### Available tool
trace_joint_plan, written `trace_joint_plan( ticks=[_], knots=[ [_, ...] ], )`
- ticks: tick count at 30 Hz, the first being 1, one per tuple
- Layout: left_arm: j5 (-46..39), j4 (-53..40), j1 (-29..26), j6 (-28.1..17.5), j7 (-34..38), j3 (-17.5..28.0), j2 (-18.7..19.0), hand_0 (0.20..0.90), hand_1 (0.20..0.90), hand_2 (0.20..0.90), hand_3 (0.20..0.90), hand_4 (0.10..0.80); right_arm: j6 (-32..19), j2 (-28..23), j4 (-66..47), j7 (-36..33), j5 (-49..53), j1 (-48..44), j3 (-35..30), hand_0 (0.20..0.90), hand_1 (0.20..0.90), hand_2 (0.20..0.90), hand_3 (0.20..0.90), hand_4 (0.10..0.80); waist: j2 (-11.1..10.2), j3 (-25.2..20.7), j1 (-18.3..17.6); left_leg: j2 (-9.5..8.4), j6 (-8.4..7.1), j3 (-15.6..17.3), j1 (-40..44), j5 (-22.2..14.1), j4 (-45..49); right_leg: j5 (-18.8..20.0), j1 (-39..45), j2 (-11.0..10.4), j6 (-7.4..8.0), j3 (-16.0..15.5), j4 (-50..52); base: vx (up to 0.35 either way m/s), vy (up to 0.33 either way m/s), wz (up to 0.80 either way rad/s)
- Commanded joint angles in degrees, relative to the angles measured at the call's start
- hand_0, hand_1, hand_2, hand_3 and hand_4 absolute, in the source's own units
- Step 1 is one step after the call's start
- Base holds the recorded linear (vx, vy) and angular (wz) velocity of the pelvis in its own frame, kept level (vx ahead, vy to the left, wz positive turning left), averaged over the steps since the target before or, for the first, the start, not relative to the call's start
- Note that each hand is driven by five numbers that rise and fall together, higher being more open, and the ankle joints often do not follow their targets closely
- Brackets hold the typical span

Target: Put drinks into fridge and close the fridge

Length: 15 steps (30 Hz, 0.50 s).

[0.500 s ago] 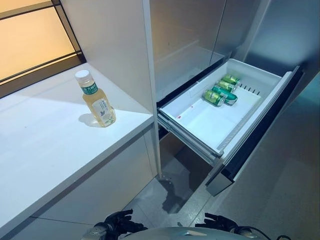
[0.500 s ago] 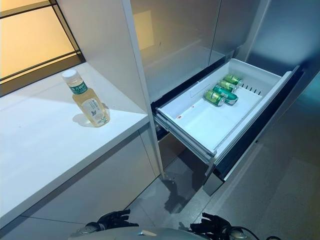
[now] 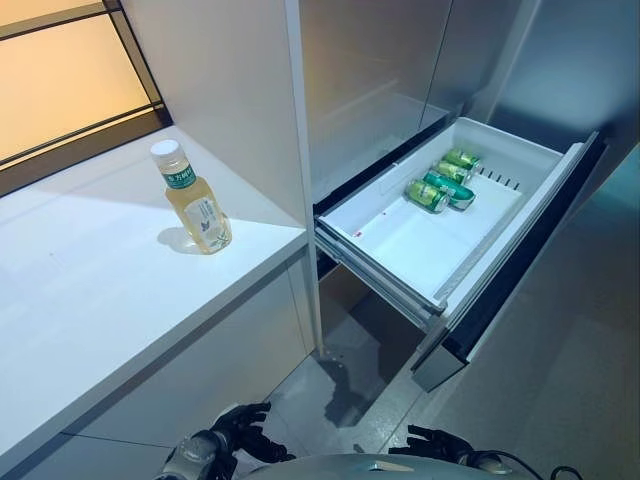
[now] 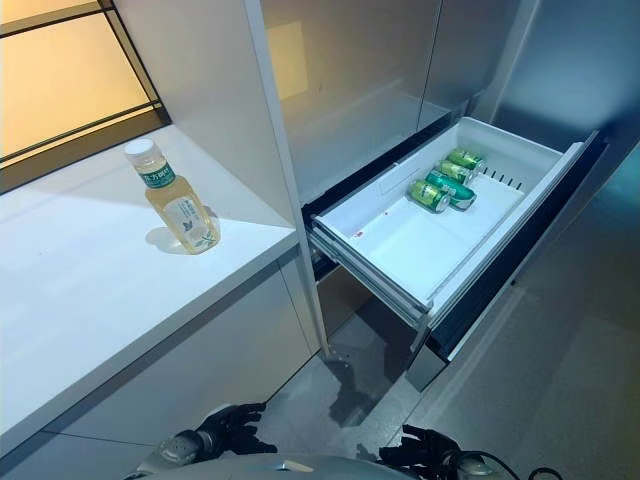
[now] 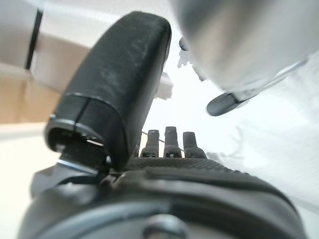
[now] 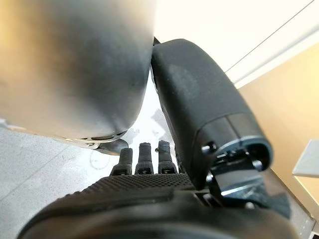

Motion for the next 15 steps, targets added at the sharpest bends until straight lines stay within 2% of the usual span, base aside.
trace_joint_plan(
  ticks=[1,3,5,6,7,8,9,10,12,15],
  knots=[
    [-3.44,-9.21,-6.59,0.70,-11.95,-1.85,2.78,0.900,0.900,0.900,0.900,0.800,0.34,-2.76,-1.80,1.80,-0.66,-2.27,2.42,0.900,0.900,0.900,0.900,0.800,0.79,-0.47,-1.15,-4.40,3.84,0.51,-2.58,-6.26,4.53,-3.05,-3.53,0.64,2.69,1.48,5.88,-0.029,0.040,-0.07],
    [-9.21,-16.45,-7.95,3.67,-20.60,-2.71,5.44,0.900,0.900,0.900,0.900,0.800,0.32,-3.16,-1.70,1.85,-0.85,-2.47,2.53,0.900,0.900,0.900,0.900,0.800,1.19,-0.36,-1.31,-4.41,3.94,0.48,-2.43,-6.10,4.20,-2.93,-3.60,0.70,2.78,1.73,5.90,-0.020,0.033,-0.02],
    [-14.94,-23.74,-9.71,7.18,-26.13,-1.92,7.47,0.900,0.900,0.900,0.900,0.800,-0.14,-3.26,-1.04,1.73,-1.07,-2.75,2.46,0.900,0.900,0.900,0.900,0.800,1.49,-0.30,-1.28,-4.46,4.07,0.37,-2.28,-5.99,3.81,-2.79,-3.56,0.75,2.86,1.98,5.74,0.000,0.000,0.00],
    [-15.92,-24.42,-9.92,7.10,-26.77,-1.86,7.67,0.900,0.900,0.900,0.900,0.800,-0.22,-3.26,-0.95,1.72,-1.14,-2.78,2.41,0.900,0.900,0.900,0.900,0.800,1.53,-0.29,-1.27,-4.47,4.08,0.35,-2.26,-5.99,3.76,-2.77,-3.54,0.75,2.87,2.00,5.71,0.000,0.000,0.00],
    [-18.78,-29.20,-10.91,9.11,-27.59,-1.32,8.46,0.900,0.900,0.900,0.900,0.800,-0.49,-3.26,-0.66,1.68,-1.34,-2.76,2.24,0.900,0.900,0.900,0.900,0.800,1.63,-0.28,-1.21,-4.50,4.15,0.28,-2.21,-6.01,3.68,-2.70,-3.50,0.75,2.91,2.00,5.65,0.000,0.000,0.00],
    [-24.22,-36.69,-12.18,10.42,-25.65,-0.19,9.78,0.900,0.900,0.900,0.900,0.800,-0.96,-3.17,-0.41,1.45,-1.95,-2.42,2.02,0.900,0.900,0.900,0.900,0.800,1.82,-0.30,-1.13,-4.60,4.32,0.10,-2.08,-6.01,3.46,-2.62,-3.43,0.73,3.00,2.09,5.59,0.000,0.000,0.00],
    [-27.77,-40.38,-12.95,11.36,-23.80,0.54,10.15,0.900,0.900,0.900,0.900,0.800,-1.26,-2.96,-0.30,1.09,-1.93,-2.11,2.01,0.900,0.900,0.900,0.900,0.800,1.86,-0.34,-0.99,-4.69,4.44,-0.10,-2.03,-6.05,3.38,-2.58,-3.33,0.69,3.08,2.09,5.48,0.000,0.000,0.00],
    [-29.97,-41.30,-13.16,10.21,-22.98,0.74,10.31,0.900,0.900,0.900,0.900,0.800,-1.39,-2.86,-0.27,0.94,-1.87,-1.98,2.02,0.900,0.900,0.900,0.900,0.800,1.85,-0.31,-0.95,-4.74,4.50,-0.21,-1.96,-6.08,3.35,-2.57,-3.23,0.67,3.13,2.08,5.43,0.000,0.000,0.00],
    [-38.99,-49.85,-14.54,11.14,-19.53,4.06,9.60,0.900,0.900,0.900,0.900,0.800,-2.36,-2.11,0.14,0.59,-1.62,-1.17,1.84,0.900,0.900,0.900,0.900,0.800,1.68,-0.62,-0.43,-5.03,4.81,-0.86,-1.64,-6.31,3.01,-2.61,-2.76,0.56,3.09,1.94,5.02,0.000,0.000,0.00],
    [-46.82,-55.37,-16.22,4.74,-16.77,6.29,7.98,0.900,0.900,0.900,0.900,0.800,-3.61,-0.97,1.33,0.18,-1.40,-0.71,1.91,0.900,0.900,0.900,0.900,0.800,1.45,-1.06,-0.20,-5.16,4.92,-1.28,-1.09,-6.43,2.51,-2.68,-2.20,0.54,3.15,1.92,4.74,0.011,-0.015,0.02]
  ],
)
